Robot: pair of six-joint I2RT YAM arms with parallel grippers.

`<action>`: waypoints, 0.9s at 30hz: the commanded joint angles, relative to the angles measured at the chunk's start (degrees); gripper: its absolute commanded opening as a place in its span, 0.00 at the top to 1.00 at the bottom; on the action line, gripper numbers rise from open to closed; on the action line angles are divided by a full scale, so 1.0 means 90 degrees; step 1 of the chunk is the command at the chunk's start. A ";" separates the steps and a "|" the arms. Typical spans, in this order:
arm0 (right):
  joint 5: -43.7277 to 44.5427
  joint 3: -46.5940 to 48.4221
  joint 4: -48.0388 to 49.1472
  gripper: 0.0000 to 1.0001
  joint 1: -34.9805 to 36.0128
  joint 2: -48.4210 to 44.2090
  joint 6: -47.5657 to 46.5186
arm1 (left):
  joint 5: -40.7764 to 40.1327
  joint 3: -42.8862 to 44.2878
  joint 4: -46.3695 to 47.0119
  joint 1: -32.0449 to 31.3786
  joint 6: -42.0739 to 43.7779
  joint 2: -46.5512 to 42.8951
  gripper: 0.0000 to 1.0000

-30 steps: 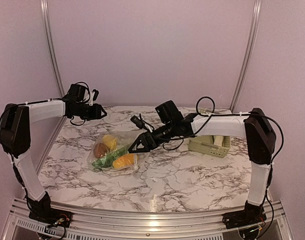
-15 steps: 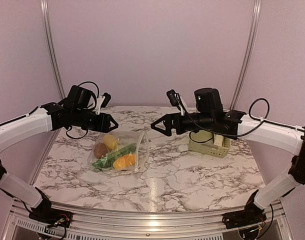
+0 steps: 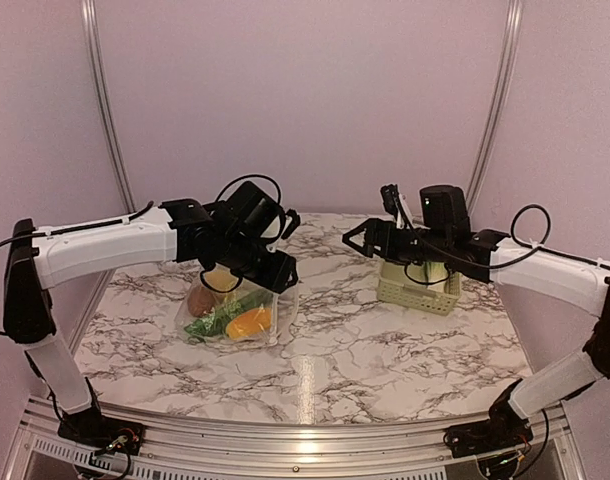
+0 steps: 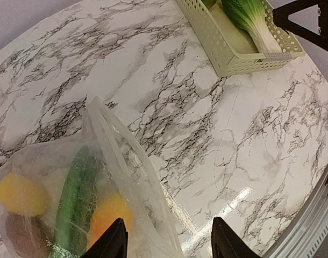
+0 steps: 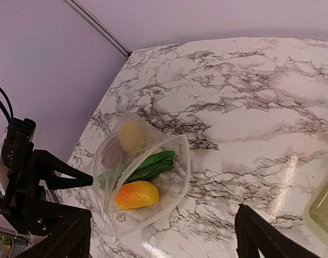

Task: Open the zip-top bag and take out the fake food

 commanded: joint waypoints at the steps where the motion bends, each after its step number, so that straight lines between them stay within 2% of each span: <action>1: -0.0029 -0.0167 -0.0015 0.11 0.0052 0.0046 0.0479 | -0.0858 0.0732 -0.0842 -0.0239 0.0035 0.0838 0.46; 8: -0.0062 -0.0267 0.0026 0.13 0.0079 0.0245 0.0515 | -0.1994 0.1780 -0.1822 -0.0279 -0.0212 0.1824 0.47; 13: -0.0291 -0.0239 0.0047 0.18 0.0194 0.0532 0.0302 | -0.2382 0.2010 -0.2317 -0.0220 -0.0432 0.2107 0.60; 14: -0.0307 -0.0210 0.0046 0.20 0.0247 0.0587 0.0219 | -0.2351 0.2011 -0.2331 -0.0192 -0.0494 0.2104 0.65; 18: -0.0285 -0.0018 0.0090 0.30 0.0612 0.0921 -0.0111 | -0.2075 0.1986 -0.2226 -0.0088 -0.0654 0.1941 0.98; 21: -0.0349 0.0155 0.0218 0.36 0.0845 0.1226 -0.0173 | -0.1718 0.1726 -0.1754 -0.0077 -0.0639 0.1640 1.00; 27: -0.0535 0.0425 0.0541 0.48 0.1018 0.1761 -0.0384 | -0.0285 0.1116 -0.0226 -0.0067 -0.0776 0.1167 1.00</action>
